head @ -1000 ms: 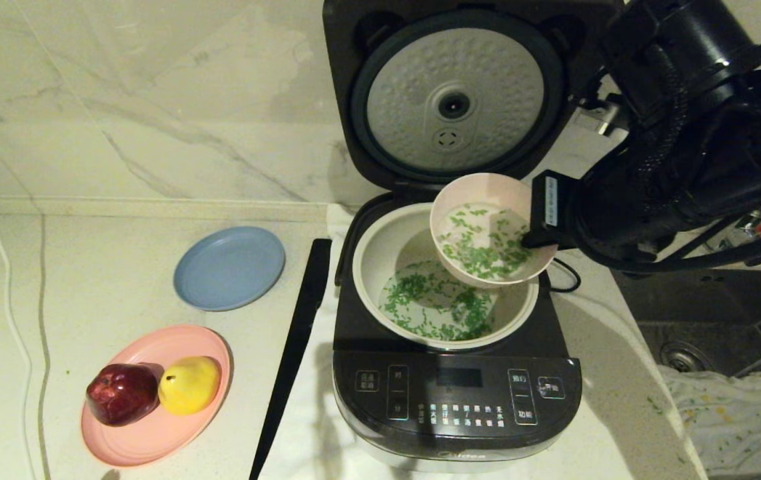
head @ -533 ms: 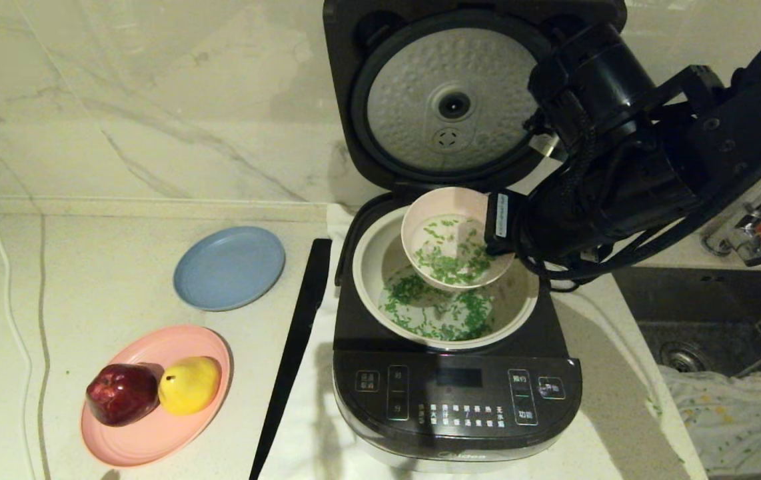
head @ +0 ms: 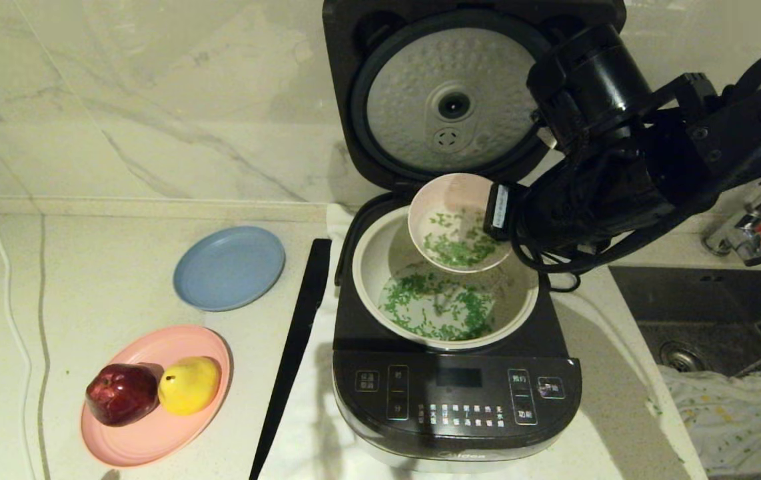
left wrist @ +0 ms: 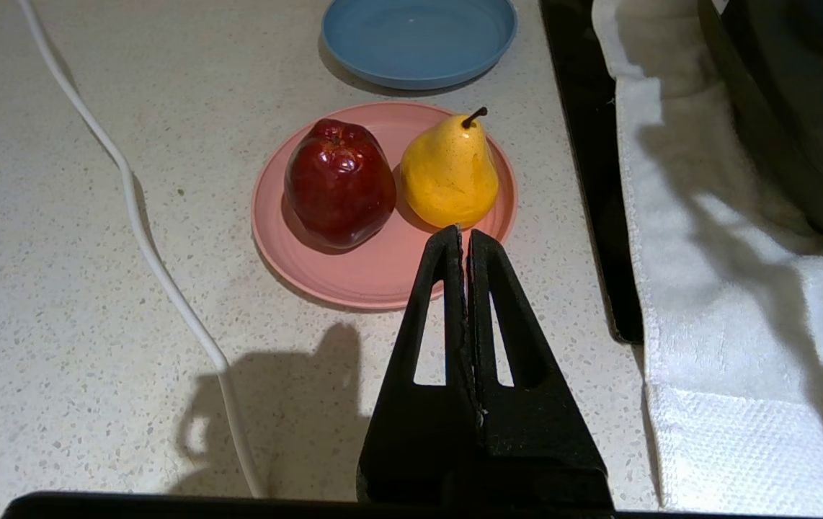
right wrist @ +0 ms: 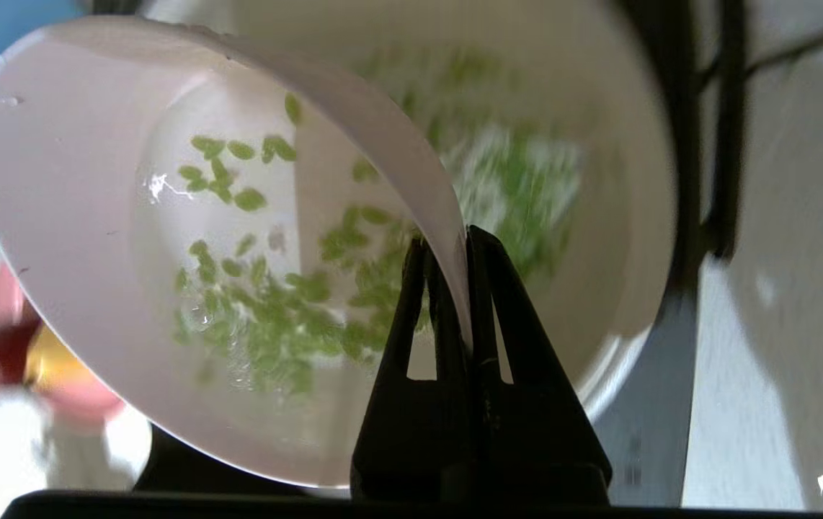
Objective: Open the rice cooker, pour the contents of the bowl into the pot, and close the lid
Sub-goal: Pour the water from the bowl into the rice cooker
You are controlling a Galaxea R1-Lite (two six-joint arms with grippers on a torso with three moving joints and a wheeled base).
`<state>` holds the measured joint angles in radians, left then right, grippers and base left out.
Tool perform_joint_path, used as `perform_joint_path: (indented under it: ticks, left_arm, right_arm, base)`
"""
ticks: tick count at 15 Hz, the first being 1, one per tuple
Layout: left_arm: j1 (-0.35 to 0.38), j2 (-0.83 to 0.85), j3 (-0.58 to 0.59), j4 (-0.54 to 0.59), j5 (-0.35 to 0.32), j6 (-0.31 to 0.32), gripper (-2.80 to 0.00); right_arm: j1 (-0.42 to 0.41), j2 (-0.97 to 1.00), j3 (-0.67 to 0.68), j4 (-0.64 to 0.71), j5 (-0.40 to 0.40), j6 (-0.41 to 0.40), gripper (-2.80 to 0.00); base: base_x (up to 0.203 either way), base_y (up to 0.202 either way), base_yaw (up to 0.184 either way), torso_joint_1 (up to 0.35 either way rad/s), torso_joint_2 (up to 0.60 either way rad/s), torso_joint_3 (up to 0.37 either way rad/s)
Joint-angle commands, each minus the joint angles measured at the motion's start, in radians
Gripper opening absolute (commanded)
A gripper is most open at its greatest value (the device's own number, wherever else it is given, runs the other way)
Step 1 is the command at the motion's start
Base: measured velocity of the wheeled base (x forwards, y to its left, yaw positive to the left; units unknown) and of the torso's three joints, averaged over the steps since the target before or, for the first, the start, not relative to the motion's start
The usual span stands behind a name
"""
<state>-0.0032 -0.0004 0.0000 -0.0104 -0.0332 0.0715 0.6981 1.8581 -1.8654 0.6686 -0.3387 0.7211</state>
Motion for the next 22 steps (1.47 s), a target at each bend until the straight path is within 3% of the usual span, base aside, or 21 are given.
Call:
perform_joint_path:
  ticks: [1,3,6,9,11,18,19,22]
  left_arm:
    - [0.0,0.0,0.005,0.0,-0.001,0.001,-2.8]
    - [0.0,0.0,0.005,0.0,-0.001,0.001,-2.8]
    - [0.0,0.0,0.005,0.0,-0.001,0.001,-2.8]
    - [0.0,0.001,0.005,0.0,-0.001,0.001,-2.8]
    - [0.0,0.0,0.005,0.0,-0.001,0.001,-2.8]
    - [0.0,0.0,0.005,0.0,-0.001,-0.001,-2.8]
    - [0.0,0.0,0.005,0.0,-0.001,0.001,-2.8]
    - [0.0,0.0,0.005,0.0,-0.001,0.001,-2.8]
  right_arm:
    - [0.006,-0.029,0.137,-0.176,-0.071,-0.028,-2.8]
    - [0.009,-0.055,0.305,-0.414,-0.136,-0.106,-2.8]
    - [0.01,-0.067,0.533,-0.899,-0.258,-0.292,-2.8]
    - [0.009,-0.046,0.689,-1.316,-0.32,-0.498,-2.8]
    - [0.009,-0.026,0.756,-1.525,-0.341,-0.631,-2.8]
    - [0.033,0.098,0.91,-2.171,-0.349,-1.015,-2.8]
    - [0.053,0.111,0.926,-2.199,-0.349,-1.056,-2.8]
    - [0.087,0.101,0.931,-2.199,-0.356,-1.062,-2.8]
  base:
    - [0.0,0.0,0.0,0.0,0.0,0.0]
    - [0.0,0.0,0.0,0.0,0.0,0.0]
    - [0.0,0.0,0.0,0.0,0.0,0.0]
    - [0.0,0.0,0.0,0.0,0.0,0.0]
    - [0.0,0.0,0.0,0.0,0.0,0.0]
    - [0.0,0.0,0.0,0.0,0.0,0.0]
    - [0.0,0.0,0.0,0.0,0.0,0.0]
    - [0.0,0.0,0.0,0.0,0.0,0.0]
